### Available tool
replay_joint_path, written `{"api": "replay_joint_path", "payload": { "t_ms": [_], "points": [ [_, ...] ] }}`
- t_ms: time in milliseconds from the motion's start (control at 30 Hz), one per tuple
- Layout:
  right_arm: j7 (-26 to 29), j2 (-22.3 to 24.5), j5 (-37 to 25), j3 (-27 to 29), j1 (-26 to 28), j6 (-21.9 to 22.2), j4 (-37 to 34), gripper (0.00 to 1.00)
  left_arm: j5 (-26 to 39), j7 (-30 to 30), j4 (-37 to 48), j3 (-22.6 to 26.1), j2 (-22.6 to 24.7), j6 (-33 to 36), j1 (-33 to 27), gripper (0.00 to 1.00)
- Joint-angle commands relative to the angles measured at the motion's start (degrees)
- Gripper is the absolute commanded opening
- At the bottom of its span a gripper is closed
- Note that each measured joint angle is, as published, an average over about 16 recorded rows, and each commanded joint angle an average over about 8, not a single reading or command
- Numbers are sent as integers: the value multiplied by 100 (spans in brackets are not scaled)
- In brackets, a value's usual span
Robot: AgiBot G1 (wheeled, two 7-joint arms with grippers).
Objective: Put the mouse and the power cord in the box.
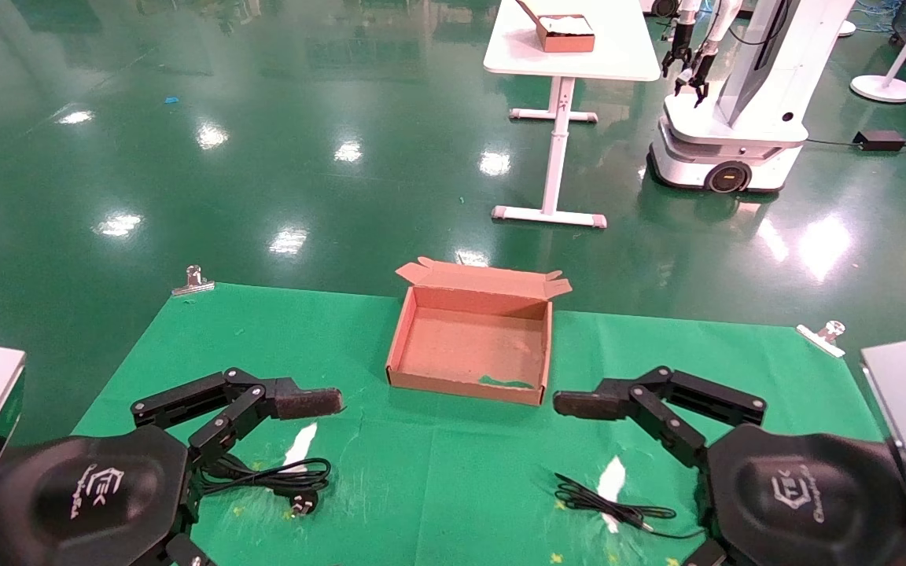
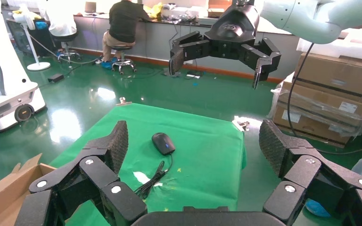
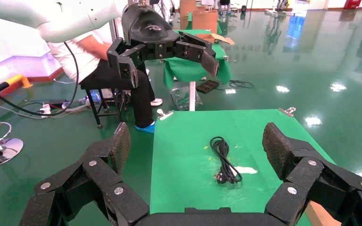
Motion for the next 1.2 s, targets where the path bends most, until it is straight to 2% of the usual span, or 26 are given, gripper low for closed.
{"api": "replay_joint_path", "payload": {
  "t_ms": [33, 700, 833, 967, 1100, 1200],
  "points": [
    [0, 0, 0, 0, 0, 0, 0, 100, 0, 0, 0, 0, 0, 0, 0, 100],
    [-7, 13, -30, -10, 2, -12, -5, 100, 95, 41, -17, 23, -33, 56, -17, 100],
    [-53, 48, -199, -83, 24, -88, -90, 100, 712, 183, -71, 293, -105, 269, -318, 100],
    [-175, 59, -550, -262, 45, -234, -353, 100, 1751, 441, -61, 872, -127, 494, -934, 100],
    [-449, 39, -1180, -584, 196, -392, -719, 100, 2757, 826, 284, 1590, 47, 527, -1586, 100],
    [-765, -43, -1798, -924, 469, -461, -1102, 100, 3412, 1196, 855, 2088, 330, 499, -2013, 100]
  ]
}}
